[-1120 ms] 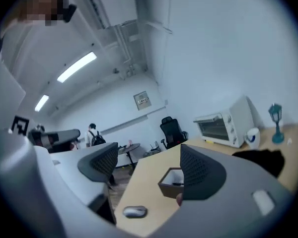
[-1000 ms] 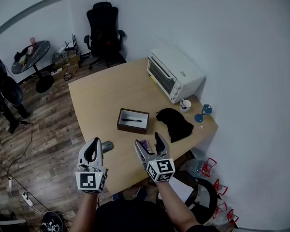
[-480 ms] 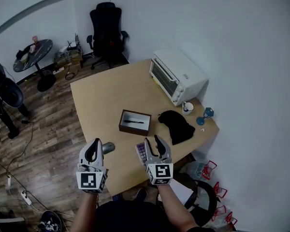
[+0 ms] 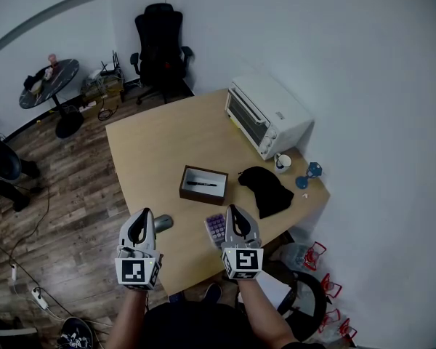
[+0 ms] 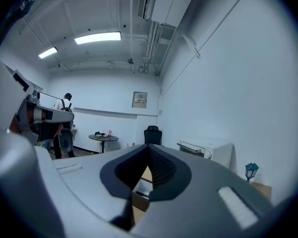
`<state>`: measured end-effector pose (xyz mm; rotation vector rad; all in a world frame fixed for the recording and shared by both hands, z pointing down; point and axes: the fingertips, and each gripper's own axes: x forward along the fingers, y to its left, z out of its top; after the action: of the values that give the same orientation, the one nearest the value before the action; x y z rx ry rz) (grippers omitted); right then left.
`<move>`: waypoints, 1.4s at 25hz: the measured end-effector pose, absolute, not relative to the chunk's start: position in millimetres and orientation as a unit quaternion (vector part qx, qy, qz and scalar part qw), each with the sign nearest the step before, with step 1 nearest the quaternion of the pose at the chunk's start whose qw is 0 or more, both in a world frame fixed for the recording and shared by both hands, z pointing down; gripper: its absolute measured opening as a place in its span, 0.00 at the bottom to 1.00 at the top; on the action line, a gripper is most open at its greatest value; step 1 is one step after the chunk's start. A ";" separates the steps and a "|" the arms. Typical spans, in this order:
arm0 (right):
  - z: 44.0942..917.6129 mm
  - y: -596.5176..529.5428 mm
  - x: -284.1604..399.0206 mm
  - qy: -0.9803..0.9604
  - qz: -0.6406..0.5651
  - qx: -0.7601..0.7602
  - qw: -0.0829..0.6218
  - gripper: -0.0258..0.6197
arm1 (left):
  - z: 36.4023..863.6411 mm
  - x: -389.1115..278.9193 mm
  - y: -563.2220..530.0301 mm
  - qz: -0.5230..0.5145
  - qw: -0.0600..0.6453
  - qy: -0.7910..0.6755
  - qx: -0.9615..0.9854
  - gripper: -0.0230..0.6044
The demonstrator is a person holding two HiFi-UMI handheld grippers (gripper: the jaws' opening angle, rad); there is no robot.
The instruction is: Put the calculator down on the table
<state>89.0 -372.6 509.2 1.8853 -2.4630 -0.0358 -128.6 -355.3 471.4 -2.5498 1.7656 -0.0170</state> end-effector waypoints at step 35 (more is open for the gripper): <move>492.1 -365.0 77.3 -0.814 -0.026 0.580 0.020 0.06 | 474.8 -134.9 -353.9 -0.002 0.016 0.574 -0.819 0.03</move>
<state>77.3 -365.0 492.1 1.7981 -2.5257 -0.0819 -134.9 -353.9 474.8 -2.5467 1.7860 -0.0076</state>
